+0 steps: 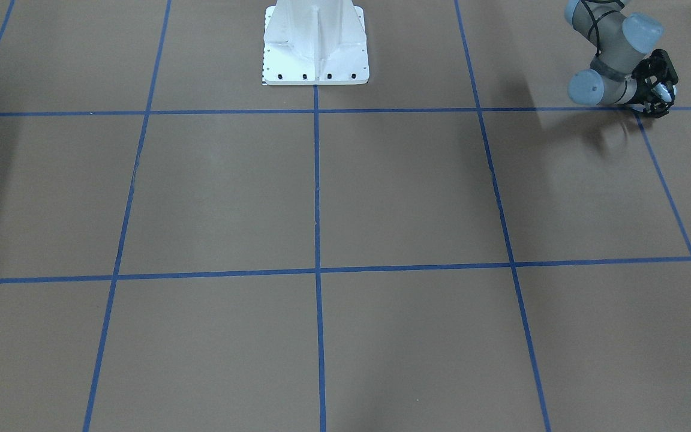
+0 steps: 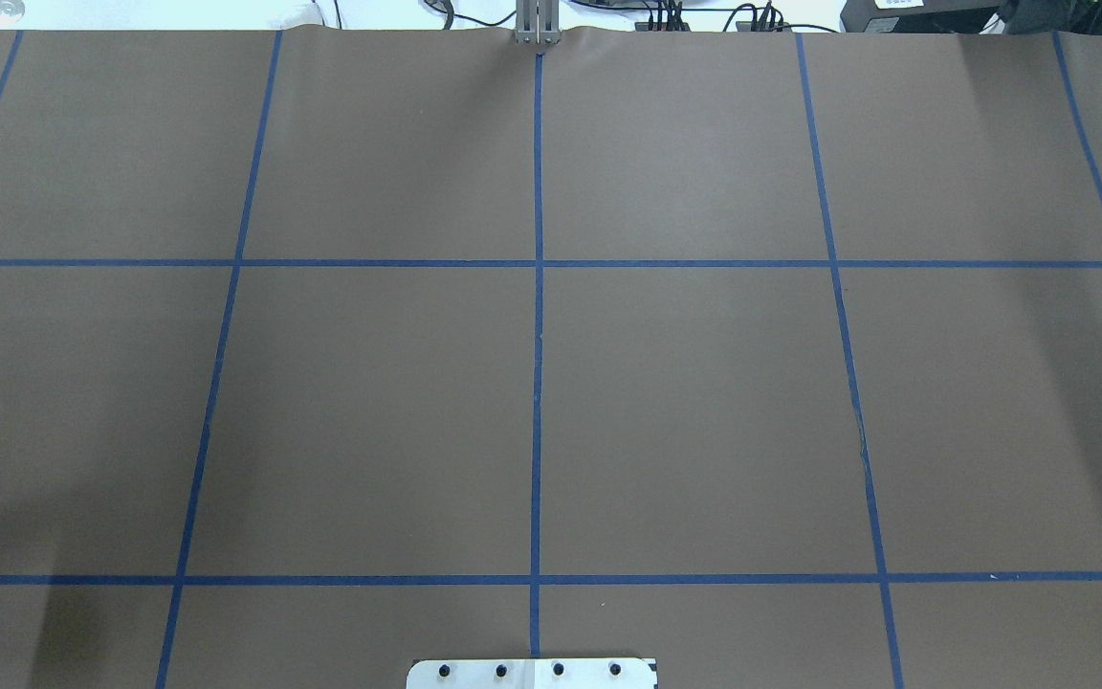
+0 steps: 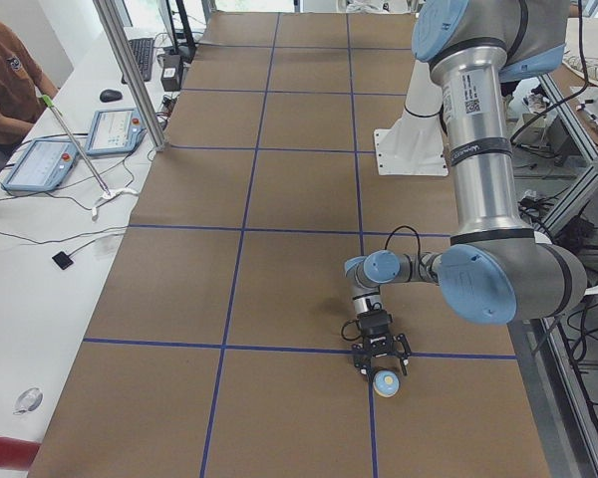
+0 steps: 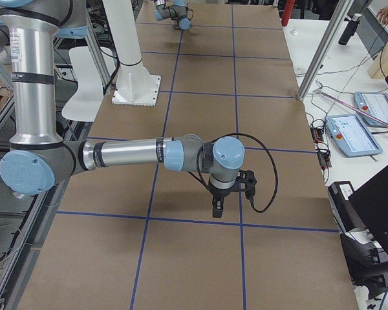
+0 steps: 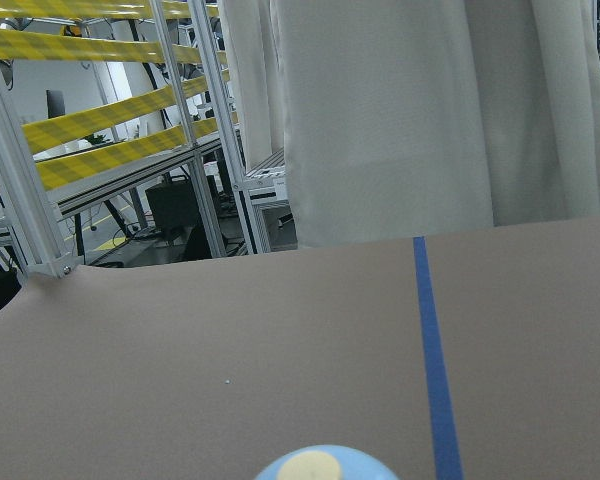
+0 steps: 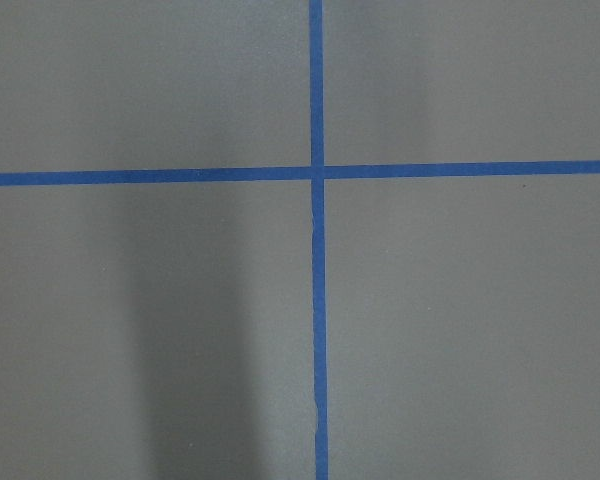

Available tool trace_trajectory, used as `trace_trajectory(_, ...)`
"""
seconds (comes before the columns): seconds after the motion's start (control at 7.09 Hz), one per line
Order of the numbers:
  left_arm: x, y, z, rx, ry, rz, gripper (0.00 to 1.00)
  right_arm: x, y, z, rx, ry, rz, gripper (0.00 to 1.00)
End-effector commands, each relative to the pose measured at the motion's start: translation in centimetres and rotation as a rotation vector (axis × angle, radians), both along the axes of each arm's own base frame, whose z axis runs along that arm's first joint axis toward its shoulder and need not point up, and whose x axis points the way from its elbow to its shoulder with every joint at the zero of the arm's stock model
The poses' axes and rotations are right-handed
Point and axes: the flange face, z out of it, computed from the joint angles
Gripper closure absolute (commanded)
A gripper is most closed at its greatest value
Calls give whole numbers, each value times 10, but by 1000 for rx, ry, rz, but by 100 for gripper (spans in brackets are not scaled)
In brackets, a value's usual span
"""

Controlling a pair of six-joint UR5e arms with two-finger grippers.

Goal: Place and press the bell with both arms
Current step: 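Carry the light-blue bell in the left gripper toward the table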

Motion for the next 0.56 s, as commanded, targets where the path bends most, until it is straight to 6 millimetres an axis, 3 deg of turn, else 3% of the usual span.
trace_trajectory(0.0, 4, 10, 6, 1, -17, 17, 16, 0, 0, 0, 0, 3, 0, 0)
trace_trajectory(0.14, 5, 12, 6, 2, -16, 20, 26, 1, 0, 0, 3, 14, -2, 0)
trace_trajectory(0.42, -1, 13, 10, 8, -27, 13, 75, 2, -3, -3, 10, 26, -2, 0)
